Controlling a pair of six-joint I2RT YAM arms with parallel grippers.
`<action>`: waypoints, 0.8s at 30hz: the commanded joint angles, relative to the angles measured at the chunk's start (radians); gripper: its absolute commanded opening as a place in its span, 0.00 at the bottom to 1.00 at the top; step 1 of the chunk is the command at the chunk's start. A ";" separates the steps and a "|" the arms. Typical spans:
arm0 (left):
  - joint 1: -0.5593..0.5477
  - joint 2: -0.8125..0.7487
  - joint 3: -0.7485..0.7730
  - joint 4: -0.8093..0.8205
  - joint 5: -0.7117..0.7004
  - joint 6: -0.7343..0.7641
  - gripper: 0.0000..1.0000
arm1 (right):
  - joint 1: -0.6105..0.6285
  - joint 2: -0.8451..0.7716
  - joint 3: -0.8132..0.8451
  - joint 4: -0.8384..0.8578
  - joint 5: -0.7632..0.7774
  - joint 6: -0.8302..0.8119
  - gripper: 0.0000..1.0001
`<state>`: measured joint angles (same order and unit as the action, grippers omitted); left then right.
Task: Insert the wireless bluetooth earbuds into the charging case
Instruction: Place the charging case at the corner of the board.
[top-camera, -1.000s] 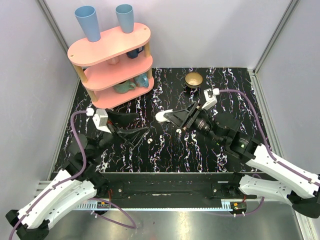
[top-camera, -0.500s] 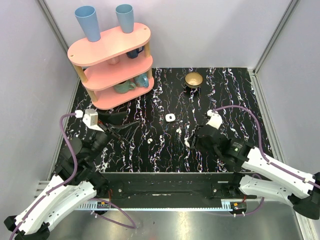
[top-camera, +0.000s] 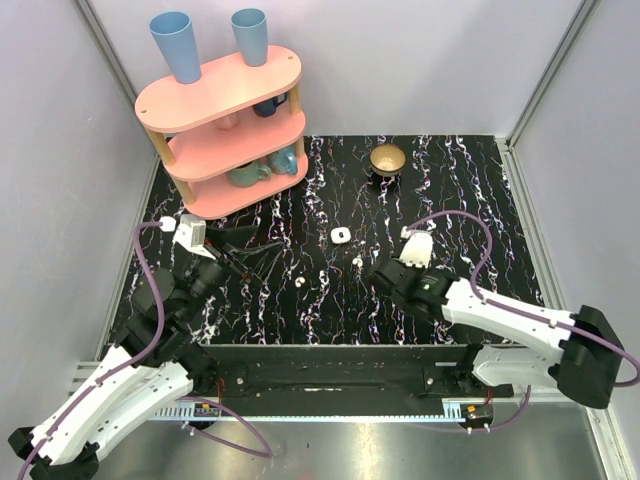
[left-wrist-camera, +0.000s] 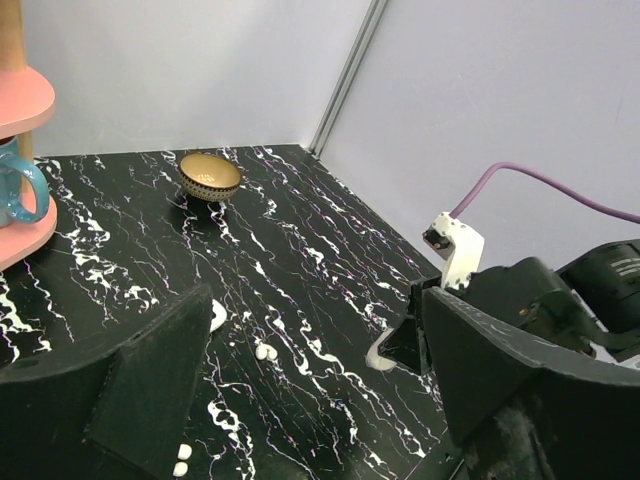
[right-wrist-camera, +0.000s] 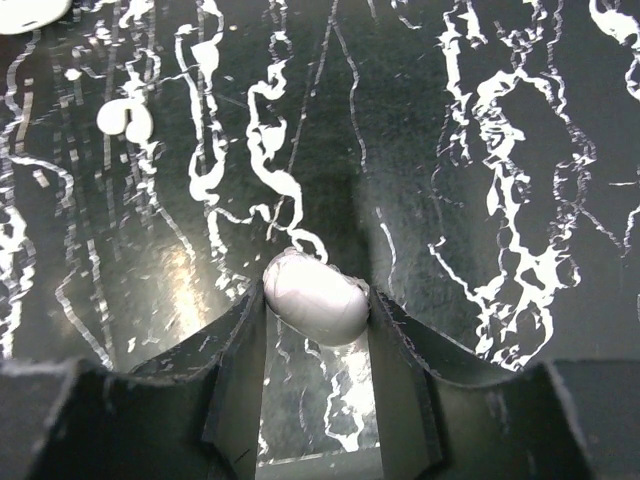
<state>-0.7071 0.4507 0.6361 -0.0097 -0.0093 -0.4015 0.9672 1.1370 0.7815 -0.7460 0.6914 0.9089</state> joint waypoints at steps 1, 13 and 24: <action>-0.002 -0.010 -0.006 0.027 -0.026 -0.011 0.91 | -0.004 0.082 0.015 0.039 0.174 0.065 0.09; -0.002 -0.041 -0.026 0.020 -0.044 -0.010 0.91 | 0.053 0.293 -0.024 0.163 0.191 0.077 0.14; -0.003 -0.055 -0.023 0.011 -0.054 0.003 0.91 | 0.186 0.412 -0.019 0.143 0.116 0.156 0.23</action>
<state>-0.7071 0.4110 0.6102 -0.0200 -0.0425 -0.4011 1.1145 1.4994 0.7616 -0.6064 0.8925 0.9752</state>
